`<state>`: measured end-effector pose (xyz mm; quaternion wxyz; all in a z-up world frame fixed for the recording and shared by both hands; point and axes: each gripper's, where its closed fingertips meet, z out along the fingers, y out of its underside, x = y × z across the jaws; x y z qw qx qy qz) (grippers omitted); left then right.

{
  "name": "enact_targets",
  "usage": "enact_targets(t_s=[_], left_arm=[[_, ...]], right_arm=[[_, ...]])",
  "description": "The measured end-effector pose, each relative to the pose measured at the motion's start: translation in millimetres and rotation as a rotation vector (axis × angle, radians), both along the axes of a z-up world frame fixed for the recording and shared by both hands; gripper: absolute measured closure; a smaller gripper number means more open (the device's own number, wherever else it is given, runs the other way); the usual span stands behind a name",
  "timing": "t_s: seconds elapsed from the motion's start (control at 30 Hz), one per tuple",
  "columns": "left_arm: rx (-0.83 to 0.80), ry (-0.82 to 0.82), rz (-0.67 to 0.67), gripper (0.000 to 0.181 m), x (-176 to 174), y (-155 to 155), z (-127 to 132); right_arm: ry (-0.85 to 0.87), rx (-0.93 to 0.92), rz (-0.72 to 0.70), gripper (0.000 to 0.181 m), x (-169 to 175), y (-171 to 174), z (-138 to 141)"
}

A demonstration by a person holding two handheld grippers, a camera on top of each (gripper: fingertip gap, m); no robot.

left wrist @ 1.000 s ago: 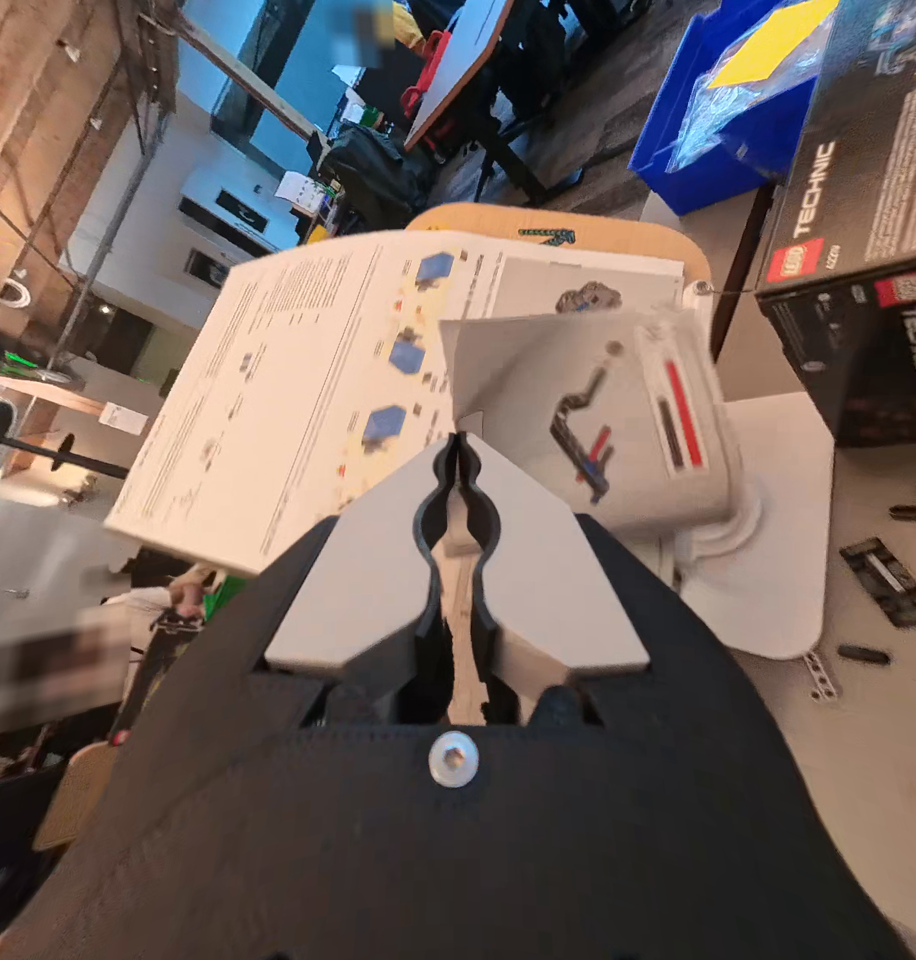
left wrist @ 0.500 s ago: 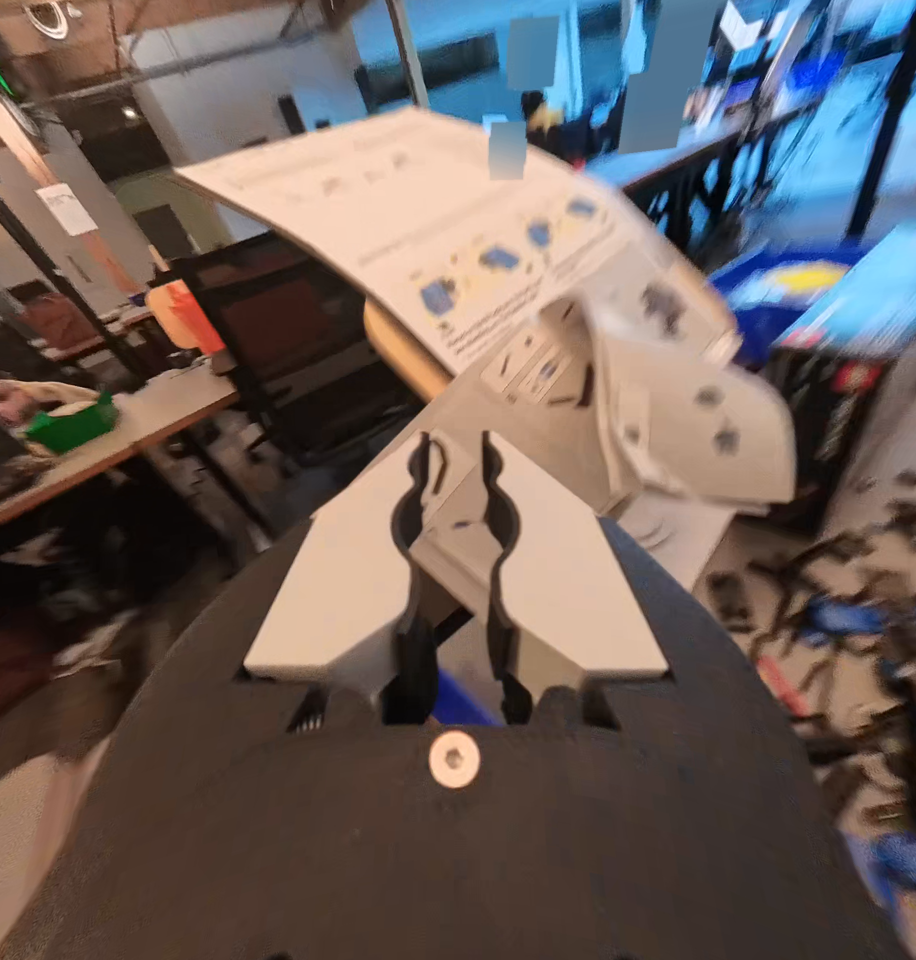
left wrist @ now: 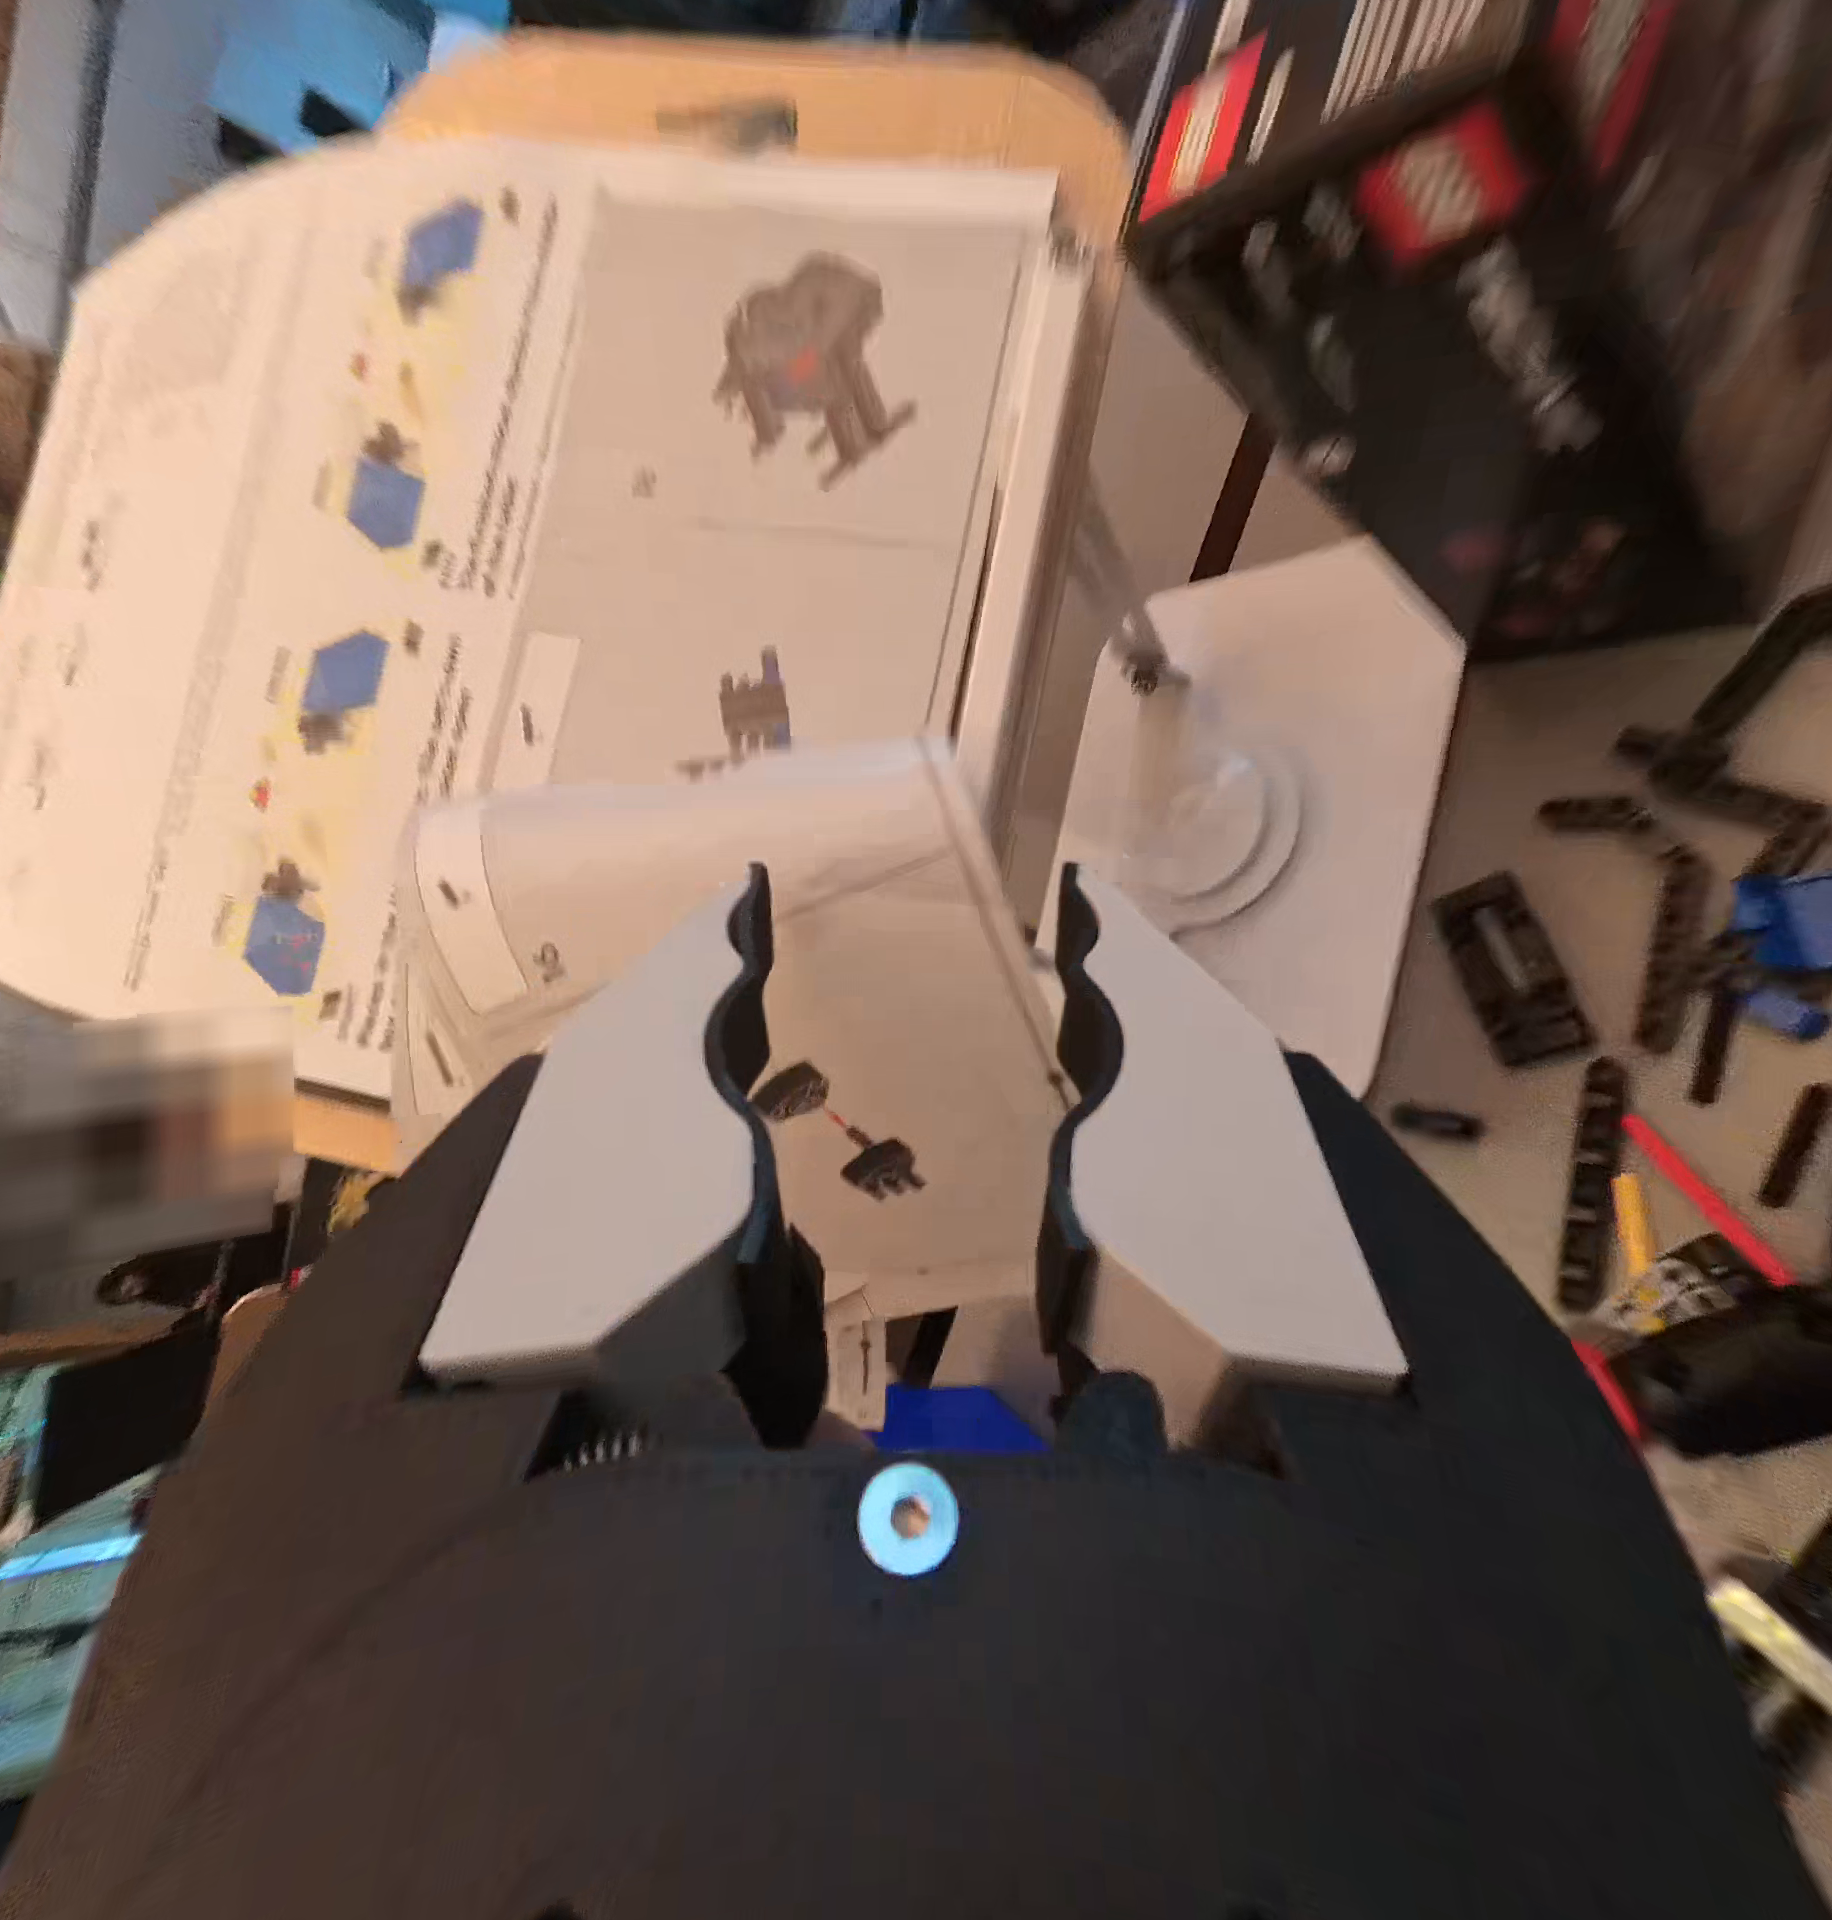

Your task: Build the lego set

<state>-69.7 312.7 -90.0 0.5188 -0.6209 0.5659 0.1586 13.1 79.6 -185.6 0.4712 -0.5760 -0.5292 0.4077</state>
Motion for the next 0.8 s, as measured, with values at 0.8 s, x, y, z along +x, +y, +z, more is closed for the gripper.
enact_targets(t_s=[0.8], left_arm=[[-0.019,-0.008,0.112,0.181,-81.9,12.4,-19.9]], right_arm=[[-0.043,0.012,0.029,0.176,-3.5,-7.2,-8.2]])
